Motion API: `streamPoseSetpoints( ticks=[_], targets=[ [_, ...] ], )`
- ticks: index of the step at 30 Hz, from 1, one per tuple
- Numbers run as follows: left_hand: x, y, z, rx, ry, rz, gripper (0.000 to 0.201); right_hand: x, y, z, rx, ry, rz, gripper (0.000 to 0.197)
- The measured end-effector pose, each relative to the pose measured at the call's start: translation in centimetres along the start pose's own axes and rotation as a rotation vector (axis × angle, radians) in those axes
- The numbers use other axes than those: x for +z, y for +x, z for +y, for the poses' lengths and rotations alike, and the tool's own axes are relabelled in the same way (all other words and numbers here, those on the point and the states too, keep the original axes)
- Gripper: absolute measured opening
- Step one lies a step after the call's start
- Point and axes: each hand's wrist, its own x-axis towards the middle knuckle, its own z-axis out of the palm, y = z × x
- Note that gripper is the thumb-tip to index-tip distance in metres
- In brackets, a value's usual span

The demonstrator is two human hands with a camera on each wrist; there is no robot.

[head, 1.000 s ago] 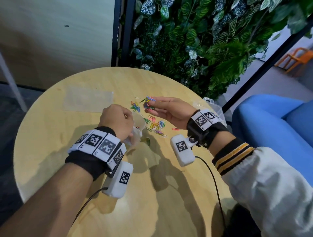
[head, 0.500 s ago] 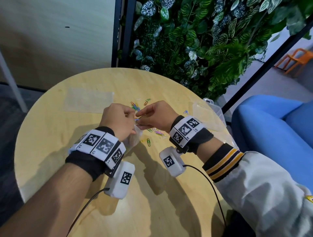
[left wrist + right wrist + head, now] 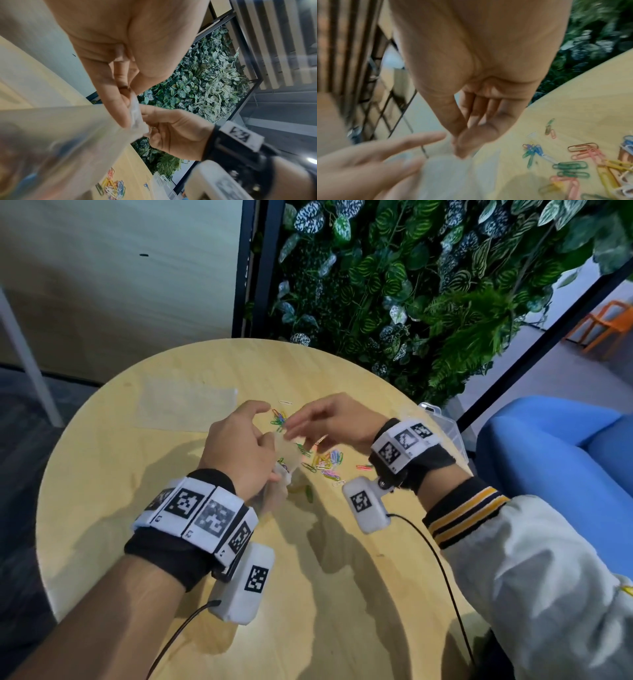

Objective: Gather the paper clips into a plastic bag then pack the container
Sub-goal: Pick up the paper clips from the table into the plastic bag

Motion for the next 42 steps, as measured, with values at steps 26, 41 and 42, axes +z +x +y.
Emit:
streamPoseSetpoints(
  ticks=[26, 41, 42],
  targets=[
    [-3.5, 0.5, -1.8, -0.101, 0.025, -0.028, 0.014, 1.9, 2.1, 9.3, 0.155, -1.321, -0.228, 0.076],
    [-0.9, -1.3, 0.8, -0.054, 0.050, -0.103, 0.023, -0.3, -2.4, 9.6, 0.161, -0.790, 0.314, 0.019],
    [-0.9, -1.2, 0.8, -0.052, 0.049, -0.104, 0.020, -0.9, -2.4, 9.3, 0.208, -0.635, 0.359, 0.018]
  ],
)
